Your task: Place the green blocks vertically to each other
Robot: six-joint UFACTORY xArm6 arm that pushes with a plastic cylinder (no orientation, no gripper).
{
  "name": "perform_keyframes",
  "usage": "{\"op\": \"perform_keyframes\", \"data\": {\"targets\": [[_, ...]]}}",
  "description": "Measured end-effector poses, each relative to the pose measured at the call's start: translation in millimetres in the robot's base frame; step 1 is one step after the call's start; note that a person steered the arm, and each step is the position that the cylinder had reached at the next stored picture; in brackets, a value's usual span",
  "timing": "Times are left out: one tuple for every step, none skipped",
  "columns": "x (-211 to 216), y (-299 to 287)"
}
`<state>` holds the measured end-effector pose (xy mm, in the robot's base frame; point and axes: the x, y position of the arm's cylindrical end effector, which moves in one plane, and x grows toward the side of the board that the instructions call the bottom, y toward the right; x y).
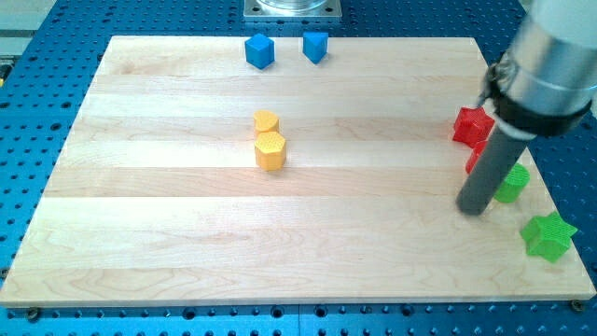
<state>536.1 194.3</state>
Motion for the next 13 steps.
{"op": "perform_keyframes", "data": {"targets": [[82.8, 3.4], [82.1, 21.7], [80.0, 96.9], [60.1, 114.5], [30.1, 91.8], [30.6, 90.6], [-2.8, 128.0], [-46.2, 128.6], [-51.1, 120.4], [-51.1, 99.2], [-49.2, 81.1], [-24.2, 62.3], [-3.1, 112.5]]}}
